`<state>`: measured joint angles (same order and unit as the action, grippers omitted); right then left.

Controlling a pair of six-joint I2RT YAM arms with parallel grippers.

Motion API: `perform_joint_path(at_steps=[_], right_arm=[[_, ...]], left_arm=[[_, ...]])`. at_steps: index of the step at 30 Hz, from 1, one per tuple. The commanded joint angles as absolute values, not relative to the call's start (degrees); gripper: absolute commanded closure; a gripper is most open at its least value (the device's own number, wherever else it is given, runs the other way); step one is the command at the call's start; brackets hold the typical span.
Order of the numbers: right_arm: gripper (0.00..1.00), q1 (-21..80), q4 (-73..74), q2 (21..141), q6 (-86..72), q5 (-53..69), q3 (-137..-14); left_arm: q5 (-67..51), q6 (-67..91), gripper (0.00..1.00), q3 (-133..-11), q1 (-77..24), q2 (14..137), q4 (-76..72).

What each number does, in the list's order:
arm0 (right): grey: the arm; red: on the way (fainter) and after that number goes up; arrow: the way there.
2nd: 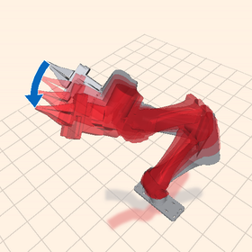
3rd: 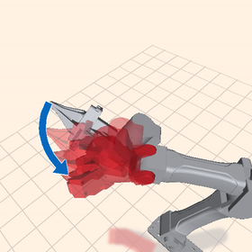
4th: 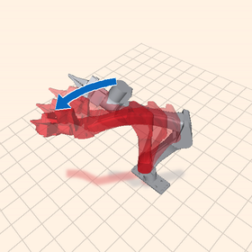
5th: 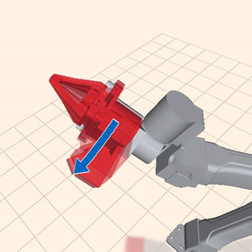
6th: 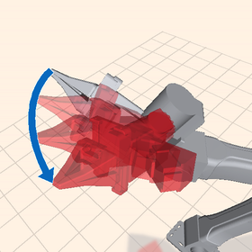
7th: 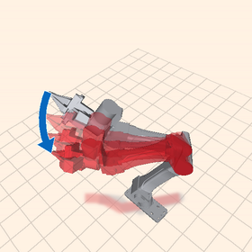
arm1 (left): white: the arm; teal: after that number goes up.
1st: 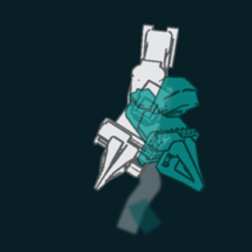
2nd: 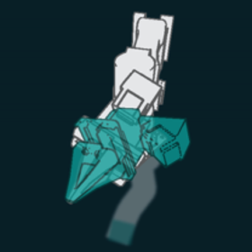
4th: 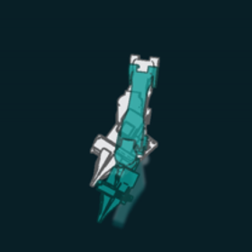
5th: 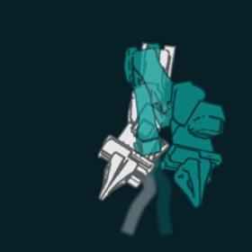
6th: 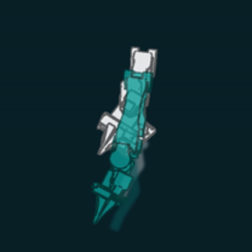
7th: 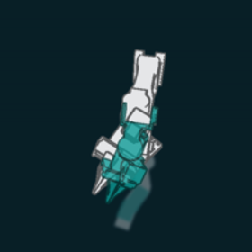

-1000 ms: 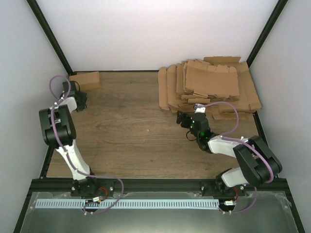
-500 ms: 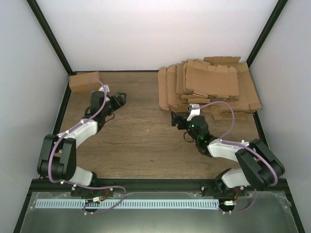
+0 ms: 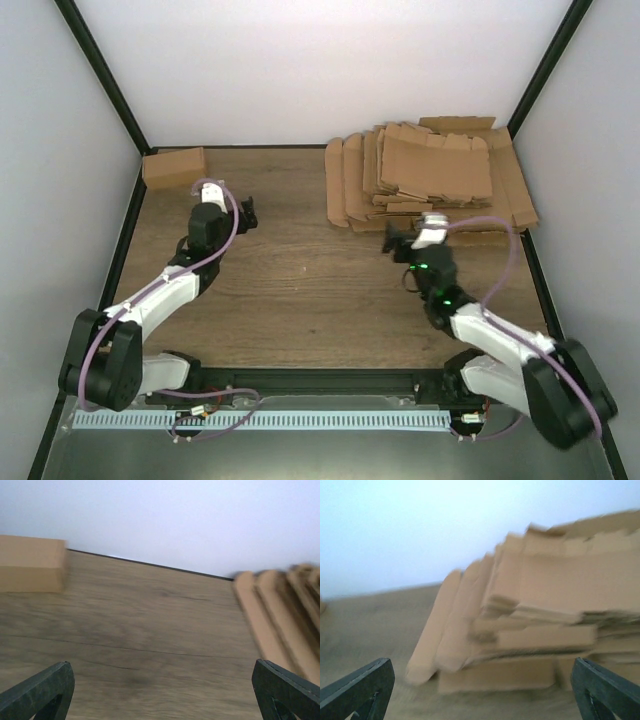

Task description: Fold the paper box

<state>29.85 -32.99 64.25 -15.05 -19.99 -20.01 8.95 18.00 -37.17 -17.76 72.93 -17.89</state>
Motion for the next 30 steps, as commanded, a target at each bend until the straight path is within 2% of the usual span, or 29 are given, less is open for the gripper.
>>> perform_joint_path(at_steps=[1,3,7,11,12,14,17,22,30], right_arm=[[0.0,18.1,-35.7,51.8,-15.9,-17.4,-13.1],[0.0,16.5,-38.9,51.6,-14.5,-17.3,-10.9],[0.0,16.5,-36.1,54.6,-11.9,-19.8,-13.6],[0.0,16.5,-36.8,55.4,-12.8,-23.1,-14.1],[0.0,16.1,-32.9,55.6,-14.4,-20.8,-15.1],[0.0,15.8,-36.3,55.8,-10.8,-11.0,-14.3],[0.0,15.9,-41.0,53.5,-9.5,-5.8,-11.4],[0.0,15.8,-39.5,50.8,-9.1,-5.8,-10.6],[0.0,15.9,-37.8,53.9,-8.9,-5.7,-12.9]], left_arm=[[25.9,10.4,0.0,-35.4,-17.0,74.0,-19.4],[28.2,8.3,0.0,-33.9,-16.7,74.1,-21.7],[25.4,6.9,0.0,-27.3,-16.6,72.1,-29.7],[26.1,7.4,0.0,-25.8,-16.5,70.1,-28.8],[25.2,7.4,0.0,-25.5,-16.5,69.7,-28.9],[24.5,8.0,0.0,-25.3,-16.5,69.4,-28.9],[25.0,9.0,0.0,-25.2,-16.4,69.3,-28.9],[25.2,9.7,0.0,-25.5,-16.4,69.6,-28.5],[26.0,10.3,0.0,-25.3,-16.3,69.3,-28.4]])
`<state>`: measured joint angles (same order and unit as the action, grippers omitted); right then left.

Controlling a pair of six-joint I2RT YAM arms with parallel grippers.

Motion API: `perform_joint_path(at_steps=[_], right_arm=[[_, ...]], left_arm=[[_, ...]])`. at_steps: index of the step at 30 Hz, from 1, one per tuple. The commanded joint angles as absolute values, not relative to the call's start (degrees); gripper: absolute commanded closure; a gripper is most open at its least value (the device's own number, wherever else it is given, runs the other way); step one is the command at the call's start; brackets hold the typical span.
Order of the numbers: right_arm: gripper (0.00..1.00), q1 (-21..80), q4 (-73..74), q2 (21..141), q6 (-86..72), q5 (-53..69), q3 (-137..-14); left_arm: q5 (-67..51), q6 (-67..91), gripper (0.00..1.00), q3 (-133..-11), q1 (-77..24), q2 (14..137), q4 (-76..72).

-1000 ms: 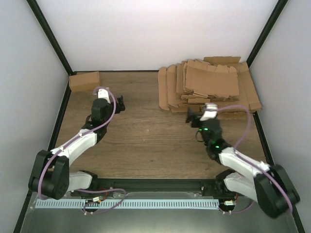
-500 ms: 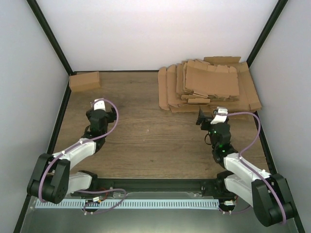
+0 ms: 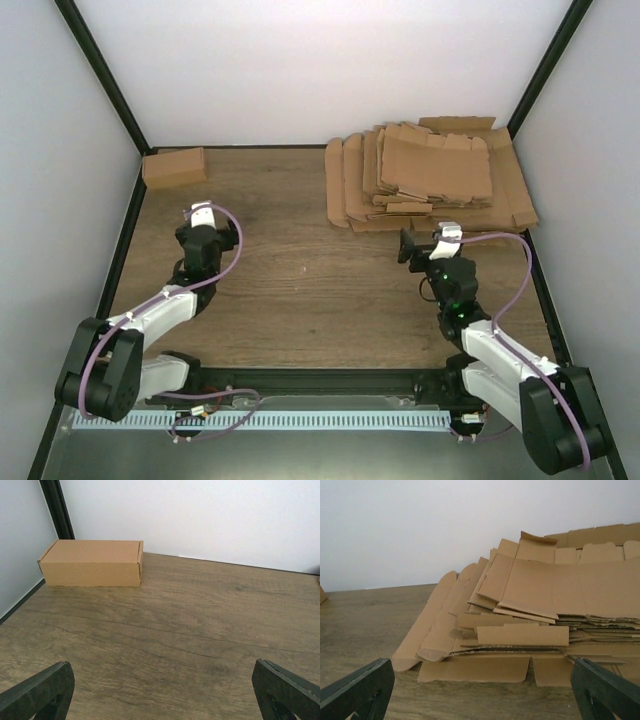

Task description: Fold the paper box

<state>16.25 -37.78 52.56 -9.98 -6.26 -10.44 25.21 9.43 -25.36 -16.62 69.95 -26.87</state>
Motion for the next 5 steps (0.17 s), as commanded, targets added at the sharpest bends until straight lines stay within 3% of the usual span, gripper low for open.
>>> perform_joint_path(at_steps=[1,5], right_arm=[[0.0,15.9,-37.7,54.2,-9.0,-5.9,-13.0],[0.0,15.9,-38.1,53.1,-8.9,-5.5,-12.3]], left_arm=[[26.0,10.4,0.0,-25.2,-16.3,69.1,-28.5],[26.3,10.5,0.0,-25.2,-16.3,69.2,-28.4]])
